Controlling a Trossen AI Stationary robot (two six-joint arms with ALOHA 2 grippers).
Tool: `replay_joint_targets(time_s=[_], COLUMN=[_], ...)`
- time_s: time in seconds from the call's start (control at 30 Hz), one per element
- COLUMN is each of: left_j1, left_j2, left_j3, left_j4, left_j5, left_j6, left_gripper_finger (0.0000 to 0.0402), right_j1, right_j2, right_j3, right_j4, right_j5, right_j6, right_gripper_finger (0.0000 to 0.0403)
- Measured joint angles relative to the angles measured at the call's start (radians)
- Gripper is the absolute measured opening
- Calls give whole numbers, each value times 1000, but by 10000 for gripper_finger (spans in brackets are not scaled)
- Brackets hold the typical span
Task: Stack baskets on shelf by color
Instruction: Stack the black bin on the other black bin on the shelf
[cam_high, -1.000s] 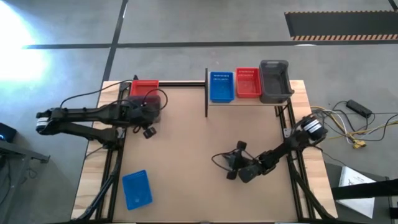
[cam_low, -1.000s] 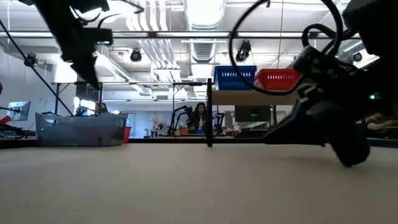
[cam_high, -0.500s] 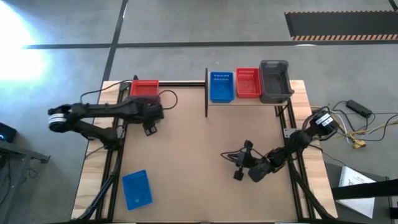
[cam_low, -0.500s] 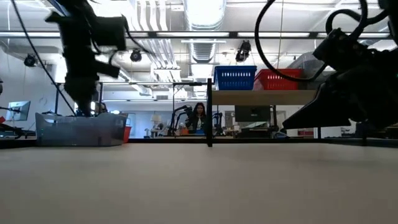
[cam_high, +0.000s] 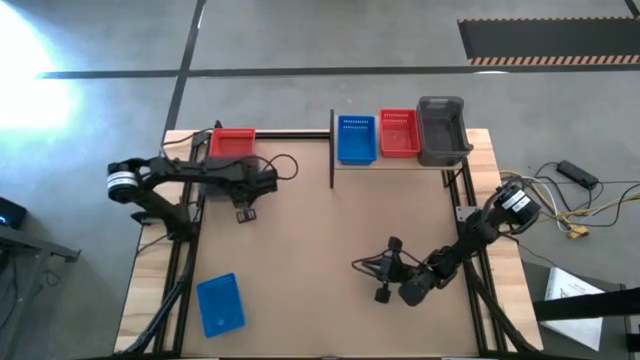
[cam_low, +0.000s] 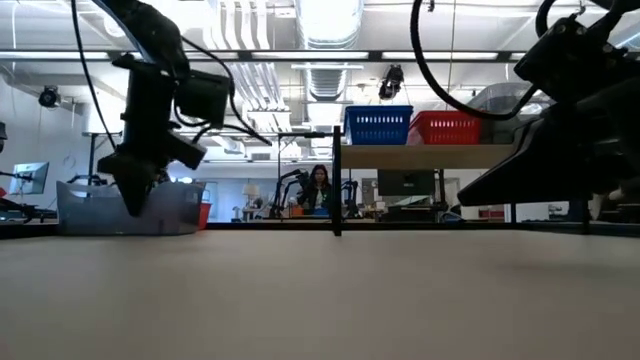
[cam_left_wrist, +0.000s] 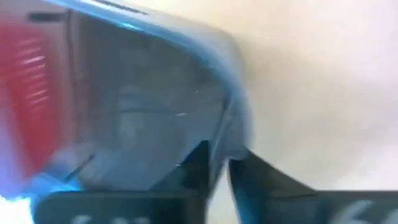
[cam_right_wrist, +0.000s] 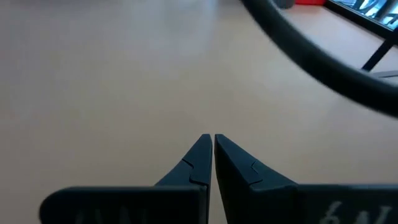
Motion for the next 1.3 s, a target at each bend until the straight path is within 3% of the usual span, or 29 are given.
replay_joint_targets(time_s=[0.07, 0.27, 0.43, 0.57, 0.67, 0.83, 0.9, 1.0, 1.1, 1.17, 1.3], left_j1=[-8, -80, -201, -313, -389, -459, -465, -463, -479, -505, -588], left_j2=[0, -24, -22, 1, 43, 168, 215, 226, 180, 155, 113], left_j3=[24, 84, 102, 101, 101, 124, 161, 257, 372, 453, 549], left_j4=[4, 4, 82, 317, 587, 1167, 1268, 1133, 731, 408, -110], left_j5=[104, 404, 451, 484, 487, 494, 580, 773, 793, 710, 396], left_j6=[-30, -246, -482, -657, -725, -710, -657, -541, -343, -159, 54], left_gripper_finger=[11, 14, 15, 15, 15, 15, 15, 15, 15, 15, 22], right_j1=[12, 101, 165, 183, 185, 187, 194, 212, 233, 244, 248], right_j2=[-3, -71, -154, -193, -200, -193, -192, -188, -175, -163, -135], right_j3=[2, 2, 2, 2, 2, 3, 3, 3, 3, 3, 3], right_j4=[-1, -87, -127, -134, -129, -127, -130, -125, -120, -110, -75], right_j5=[-2, -9, -1, 2, 3, 4, 4, 11, 39, 69, 120], right_j6=[-4, -4, -6, -33, -53, -45, -34, 9, 40, 56, 56], right_gripper_finger=[13, 13, 13, 13, 13, 13, 13, 13, 13, 13, 13])
